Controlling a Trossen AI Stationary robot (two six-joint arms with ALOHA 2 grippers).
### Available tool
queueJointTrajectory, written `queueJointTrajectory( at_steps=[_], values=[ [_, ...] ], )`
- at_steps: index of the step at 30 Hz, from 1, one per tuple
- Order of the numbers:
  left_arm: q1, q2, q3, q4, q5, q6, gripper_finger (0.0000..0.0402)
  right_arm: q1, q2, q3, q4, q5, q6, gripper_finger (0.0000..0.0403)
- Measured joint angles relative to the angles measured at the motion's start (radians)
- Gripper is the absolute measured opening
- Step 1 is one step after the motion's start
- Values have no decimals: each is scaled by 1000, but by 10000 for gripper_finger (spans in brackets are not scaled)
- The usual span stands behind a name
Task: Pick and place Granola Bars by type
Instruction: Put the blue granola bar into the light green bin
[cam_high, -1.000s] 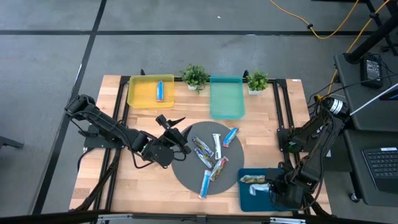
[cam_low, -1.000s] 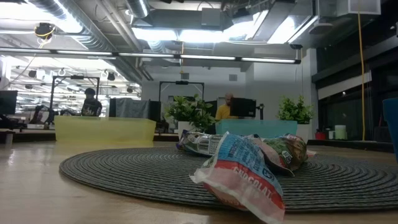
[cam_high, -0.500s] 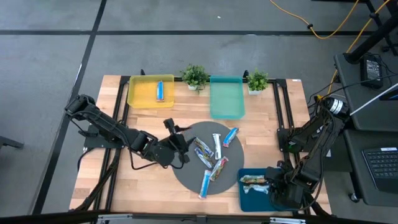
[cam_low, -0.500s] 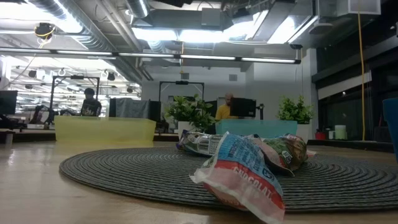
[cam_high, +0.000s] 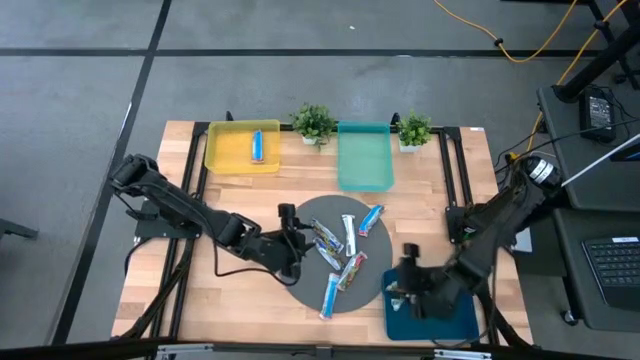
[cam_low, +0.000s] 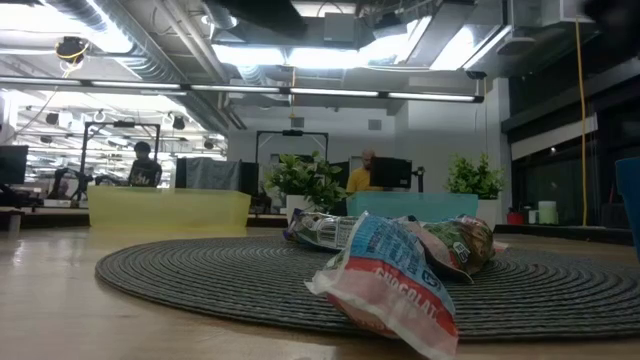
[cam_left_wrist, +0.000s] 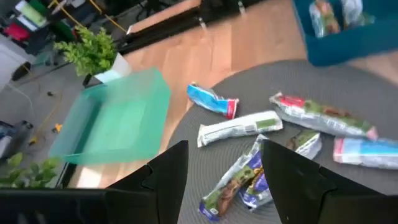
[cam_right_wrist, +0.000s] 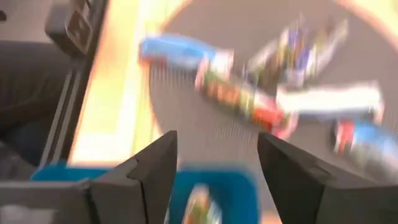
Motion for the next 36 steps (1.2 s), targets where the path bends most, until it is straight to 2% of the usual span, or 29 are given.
queueJointTrajectory(
  at_steps=[5,10,16,22,29,36],
  values=[
    [28,86,0,-1,3,68,193,-148,0,0,199,-17,-363,222],
    [72,175,0,-1,8,47,193,-301,0,0,268,-17,-552,222],
    [129,219,0,-1,90,11,193,-428,-32,-44,380,-18,-649,222],
    [174,210,-1,0,118,51,193,-508,-180,-248,593,-56,-687,222],
    [254,208,-1,-46,255,148,193,-545,-436,-428,831,-262,-776,222],
    [318,213,-1,-28,343,131,194,-545,-565,-442,832,-265,-815,222]
  ],
)
